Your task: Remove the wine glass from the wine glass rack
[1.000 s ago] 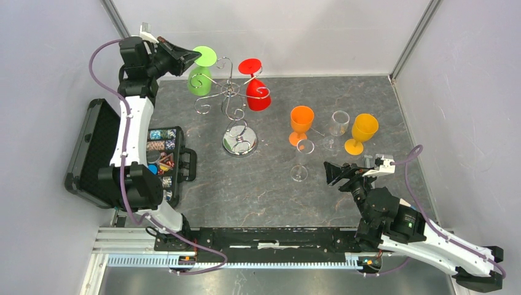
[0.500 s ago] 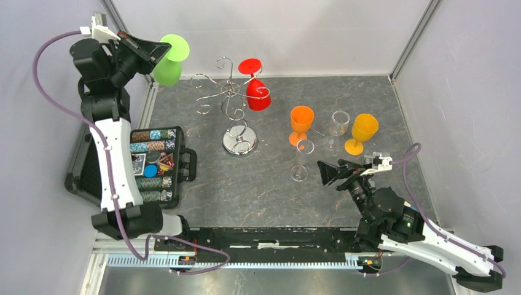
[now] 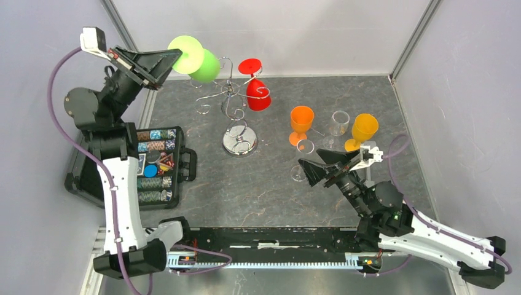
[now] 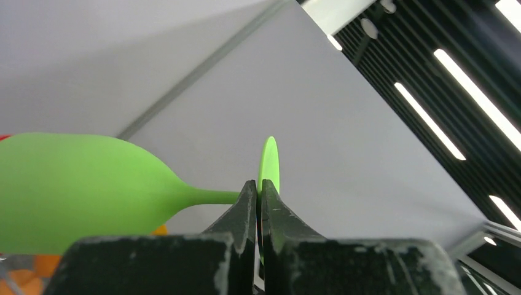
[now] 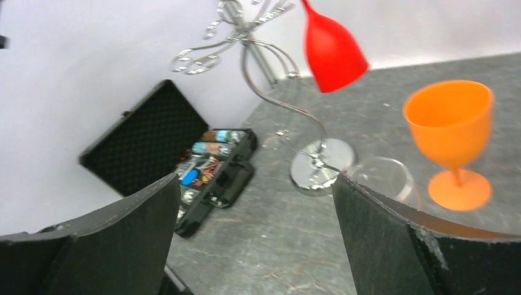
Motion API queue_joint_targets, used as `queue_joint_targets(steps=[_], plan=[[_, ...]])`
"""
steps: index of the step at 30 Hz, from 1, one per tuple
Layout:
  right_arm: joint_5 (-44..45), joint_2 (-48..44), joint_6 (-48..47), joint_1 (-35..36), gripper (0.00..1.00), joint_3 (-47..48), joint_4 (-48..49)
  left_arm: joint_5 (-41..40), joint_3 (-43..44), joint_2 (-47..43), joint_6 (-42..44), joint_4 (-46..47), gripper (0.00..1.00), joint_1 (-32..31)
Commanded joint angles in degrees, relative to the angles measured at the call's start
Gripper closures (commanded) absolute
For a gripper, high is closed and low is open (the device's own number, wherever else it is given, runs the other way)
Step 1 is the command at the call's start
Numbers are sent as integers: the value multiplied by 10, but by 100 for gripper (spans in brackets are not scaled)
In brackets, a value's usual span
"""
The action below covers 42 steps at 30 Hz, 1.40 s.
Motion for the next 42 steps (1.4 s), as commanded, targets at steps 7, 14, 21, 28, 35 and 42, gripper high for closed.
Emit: queue_joint_targets(steps=[7,14,21,28,35,42], plan=[[-134,105,46,3,2,47,264,-113,-178,-99,-331,294,98,-205],[-169,132,43,3,2,31,423,-192,-257,-148,-366,304,98,-327],[-233,190,38,3,6,64,504,-221,-304,-157,-363,309,98,-398],[-290,246,33,3,22,118,516,-231,-313,-164,-359,301,98,-414],[-314,270,24,3,65,126,573,-220,-336,-144,-401,344,98,-414],[-305,266,21,3,100,122,587,-222,-342,-150,-389,329,77,-414]])
